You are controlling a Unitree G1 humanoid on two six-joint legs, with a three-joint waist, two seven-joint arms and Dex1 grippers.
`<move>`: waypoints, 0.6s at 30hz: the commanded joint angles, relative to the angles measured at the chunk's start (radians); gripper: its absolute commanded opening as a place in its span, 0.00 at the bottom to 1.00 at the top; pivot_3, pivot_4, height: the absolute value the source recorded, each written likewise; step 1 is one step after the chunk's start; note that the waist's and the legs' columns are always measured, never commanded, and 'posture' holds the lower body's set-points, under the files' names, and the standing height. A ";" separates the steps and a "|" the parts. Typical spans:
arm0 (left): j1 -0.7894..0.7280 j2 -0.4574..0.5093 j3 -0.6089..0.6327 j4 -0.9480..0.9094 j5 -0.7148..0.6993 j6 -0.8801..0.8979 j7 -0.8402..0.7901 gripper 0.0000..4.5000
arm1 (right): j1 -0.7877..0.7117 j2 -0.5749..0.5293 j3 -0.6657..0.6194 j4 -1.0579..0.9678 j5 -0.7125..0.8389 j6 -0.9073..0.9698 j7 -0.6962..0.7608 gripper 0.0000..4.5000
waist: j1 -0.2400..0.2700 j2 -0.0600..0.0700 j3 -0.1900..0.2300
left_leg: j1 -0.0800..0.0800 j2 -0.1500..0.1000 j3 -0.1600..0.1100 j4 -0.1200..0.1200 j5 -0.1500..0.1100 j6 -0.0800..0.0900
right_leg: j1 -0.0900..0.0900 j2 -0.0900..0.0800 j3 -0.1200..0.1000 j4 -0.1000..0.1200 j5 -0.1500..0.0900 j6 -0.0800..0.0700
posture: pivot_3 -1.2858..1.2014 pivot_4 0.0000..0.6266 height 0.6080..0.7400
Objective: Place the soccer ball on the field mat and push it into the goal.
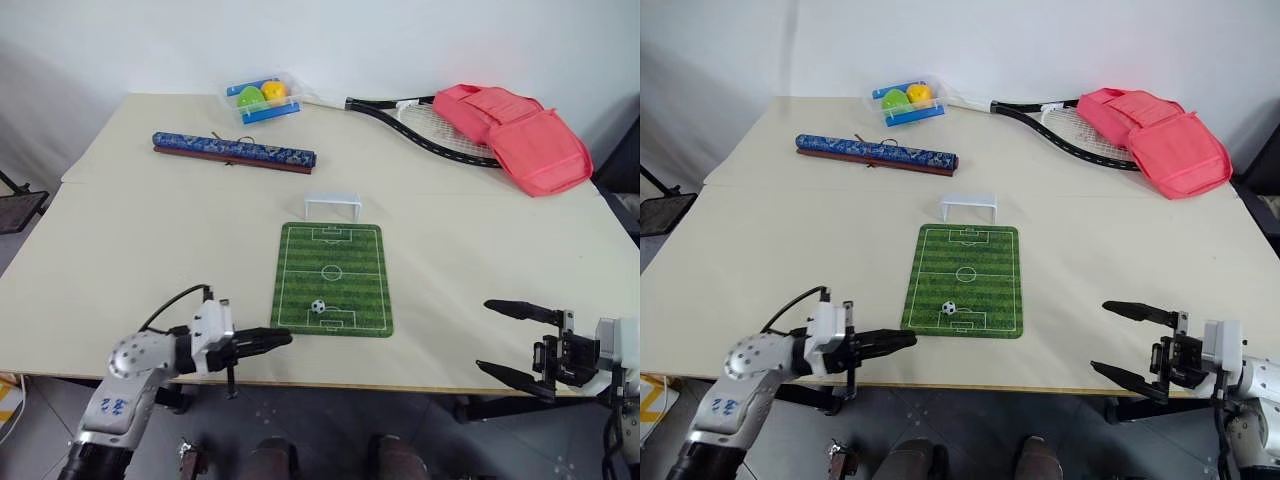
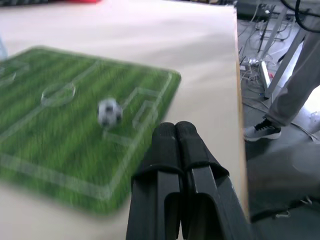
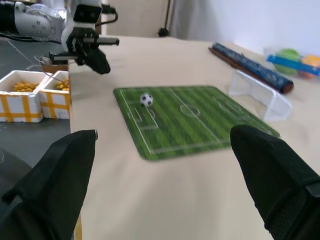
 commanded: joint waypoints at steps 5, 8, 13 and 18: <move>-0.138 -0.018 -0.101 0.153 0.069 0.003 -0.026 0.01 | 0.053 -0.019 0.000 0.012 0.017 -0.030 0.070 1.00 | -0.002 0.000 0.000 | 0.000 0.000 0.001 0.000 0.000 0.000 | 0.000 0.000 0.000 0.000 0.000 0.000 | 0.52 0.24 1.00; -0.191 -0.048 -0.129 0.213 0.088 -0.020 -0.027 0.01 | 0.094 -0.011 -0.025 -0.013 0.024 -0.033 0.070 1.00 | -0.001 0.000 0.000 | 0.000 0.000 0.001 0.000 0.000 0.000 | 0.000 0.000 0.000 0.000 0.000 0.000 | 0.52 0.24 1.00; -0.282 -0.143 -0.141 0.334 0.126 -0.043 0.044 0.01 | 0.158 0.006 -0.058 -0.071 0.032 -0.031 0.041 1.00 | 0.005 0.000 0.000 | 0.000 0.000 0.000 0.000 0.000 0.000 | 0.000 0.000 0.000 -0.001 0.000 0.001 | 0.52 0.24 1.00; -0.421 -0.239 -0.077 0.527 0.191 -0.097 0.262 0.01 | 0.194 0.055 -0.071 -0.127 0.019 -0.042 -0.034 1.00 | 0.004 0.000 0.000 | 0.000 -0.001 0.000 0.000 0.000 0.000 | 0.000 0.000 0.000 0.000 0.000 0.001 | 0.52 0.24 1.00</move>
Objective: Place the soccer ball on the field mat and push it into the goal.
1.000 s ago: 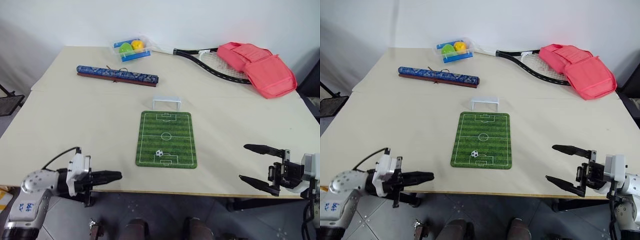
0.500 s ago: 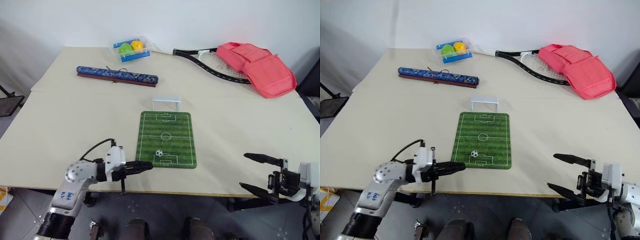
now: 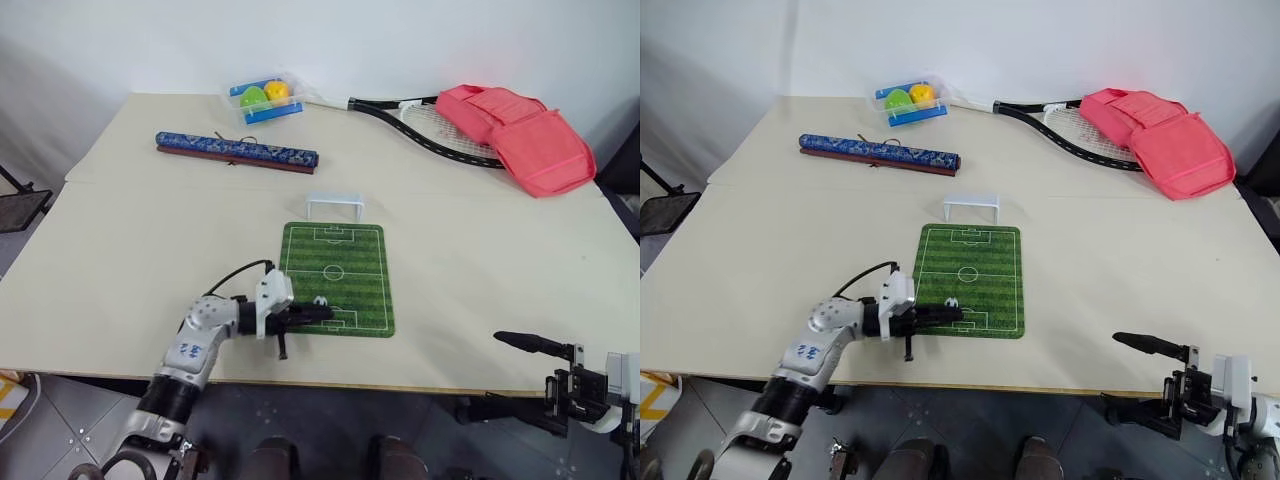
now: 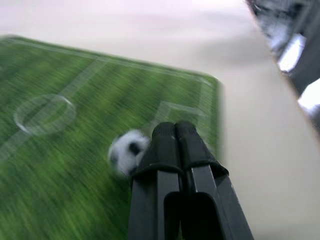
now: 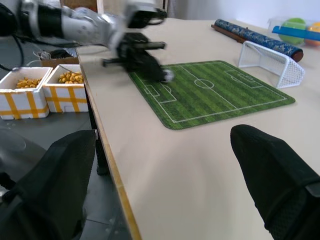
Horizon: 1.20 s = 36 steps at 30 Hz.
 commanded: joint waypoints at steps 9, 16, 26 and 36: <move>-0.193 0.001 0.130 0.290 -0.009 -0.247 0.016 0.01 | -0.056 0.236 -0.009 -0.237 -0.093 0.030 -0.491 1.00 | -0.005 0.000 0.000 | 0.000 0.000 0.001 0.000 0.000 0.000 | -0.001 0.000 0.000 0.000 0.000 0.000 | 0.52 0.24 1.00; 0.062 0.213 0.233 0.020 -0.170 -0.095 -0.204 0.01 | -0.078 0.237 0.064 -0.332 -0.096 0.110 -0.557 1.00 | -0.013 0.000 0.000 | -0.001 0.000 0.001 -0.001 0.000 0.000 | -0.002 0.000 0.001 0.000 0.000 0.000 | 0.52 0.24 1.00; 0.349 0.301 0.424 -0.180 -0.218 -0.041 -0.072 0.01 | -0.152 0.238 0.117 -0.298 -0.103 0.132 -0.534 1.00 | -0.001 0.001 0.000 | 0.000 0.001 -0.001 0.000 0.000 0.000 | -0.002 0.000 0.001 0.001 0.000 0.000 | 0.52 0.24 1.00; 0.414 0.279 0.514 -0.236 -0.188 0.006 0.162 0.01 | -0.212 0.217 0.101 -0.235 -0.116 0.120 -0.503 1.00 | -0.009 0.001 0.000 | 0.000 0.001 0.000 -0.001 0.000 0.000 | -0.002 0.000 0.002 0.001 0.000 0.000 | 0.52 0.24 1.00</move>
